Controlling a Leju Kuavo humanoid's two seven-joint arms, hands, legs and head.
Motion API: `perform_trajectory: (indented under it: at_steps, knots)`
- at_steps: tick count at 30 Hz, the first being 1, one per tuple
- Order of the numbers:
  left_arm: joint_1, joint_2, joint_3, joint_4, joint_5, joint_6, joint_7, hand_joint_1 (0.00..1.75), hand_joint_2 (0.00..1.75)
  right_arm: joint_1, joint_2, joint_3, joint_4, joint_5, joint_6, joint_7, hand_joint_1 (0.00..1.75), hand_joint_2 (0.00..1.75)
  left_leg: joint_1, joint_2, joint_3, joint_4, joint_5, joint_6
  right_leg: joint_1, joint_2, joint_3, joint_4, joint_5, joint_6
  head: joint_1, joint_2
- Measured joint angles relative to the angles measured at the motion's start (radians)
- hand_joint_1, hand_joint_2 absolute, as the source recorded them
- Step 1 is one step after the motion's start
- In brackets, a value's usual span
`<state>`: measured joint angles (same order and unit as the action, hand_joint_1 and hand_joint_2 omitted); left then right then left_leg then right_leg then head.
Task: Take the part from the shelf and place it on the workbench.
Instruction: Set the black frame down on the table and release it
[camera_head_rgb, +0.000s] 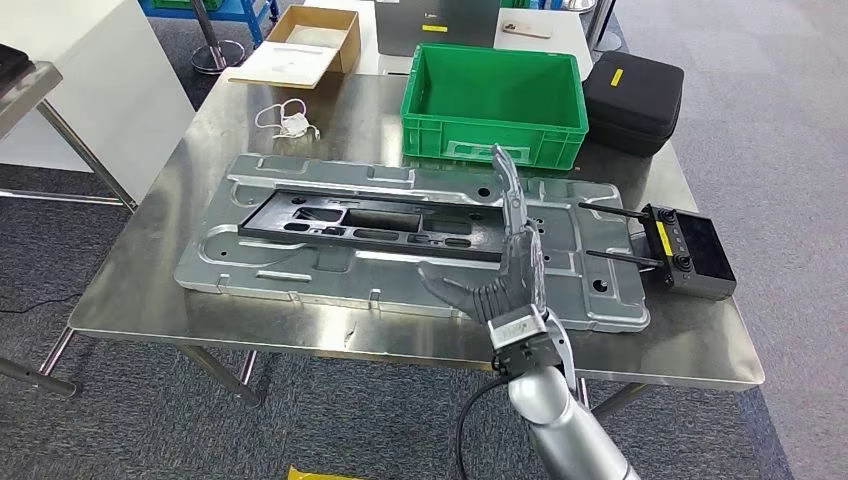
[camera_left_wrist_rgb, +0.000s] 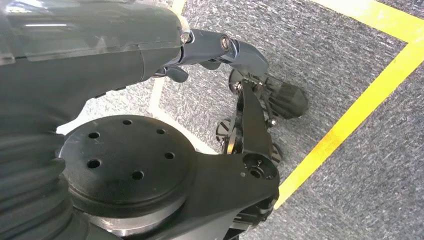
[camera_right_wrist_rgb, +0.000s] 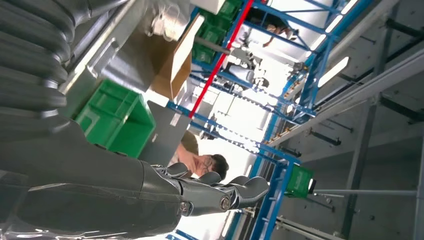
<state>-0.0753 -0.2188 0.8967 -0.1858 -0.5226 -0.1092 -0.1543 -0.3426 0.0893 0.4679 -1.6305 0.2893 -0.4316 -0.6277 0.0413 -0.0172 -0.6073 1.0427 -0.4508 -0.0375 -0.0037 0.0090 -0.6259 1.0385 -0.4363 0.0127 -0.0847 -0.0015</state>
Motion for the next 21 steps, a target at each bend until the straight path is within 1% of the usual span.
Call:
perform_trajectory:
  at_steps: [3,6,10,14,18,21]
  knots:
    - [0.0,0.0,0.002,0.0,-0.002,-0.002,0.001,0.0,1.75,-0.038,0.002,-0.012,0.049,0.019,0.0,0.01,0.0,1.75,0.0,0.0,0.0,0.0,0.0,0.0,0.0,0.0,0.0,0.0,0.0,0.0,0.0,0.0]
    - [0.0,0.0,0.002,0.0,-0.008,-0.007,0.003,0.0,1.75,-0.095,0.001,-0.034,0.12,0.058,-0.034,0.046,0.0,1.75,0.0,0.0,0.0,0.0,0.0,0.0,0.0,0.0,0.0,0.0,0.0,0.0,0.0,0.0]
    - [0.001,0.0,0.002,0.0,-0.012,-0.013,0.008,0.0,1.75,-0.229,-0.021,-0.113,0.289,0.095,-0.086,0.071,0.0,1.75,-0.001,0.0,0.0,0.0,0.0,0.001,-0.001,0.0,0.0,0.0,0.001,0.001,0.0,0.0]
    - [0.001,0.0,0.004,0.0,-0.016,-0.013,0.012,0.0,1.75,-0.342,-0.053,-0.183,0.456,0.114,-0.111,0.063,0.0,1.75,-0.002,-0.001,0.0,0.0,0.001,0.002,-0.002,0.0,0.0,0.0,0.002,0.002,0.0,0.0]
    - [0.001,0.0,0.008,0.0,-0.019,-0.011,0.009,0.0,1.75,-0.402,-0.076,-0.217,0.57,0.139,-0.147,0.08,0.0,1.75,-0.002,-0.001,0.0,0.0,0.001,0.002,-0.002,0.0,0.0,0.0,0.002,0.002,0.0,0.0]
    - [0.001,0.0,0.01,0.0,-0.021,-0.01,0.006,0.0,1.75,-0.419,-0.083,-0.227,0.604,0.145,-0.16,0.084,0.0,1.75,-0.002,-0.001,0.0,0.0,0.001,0.002,-0.002,0.0,0.0,0.0,0.002,0.002,0.0,0.0]
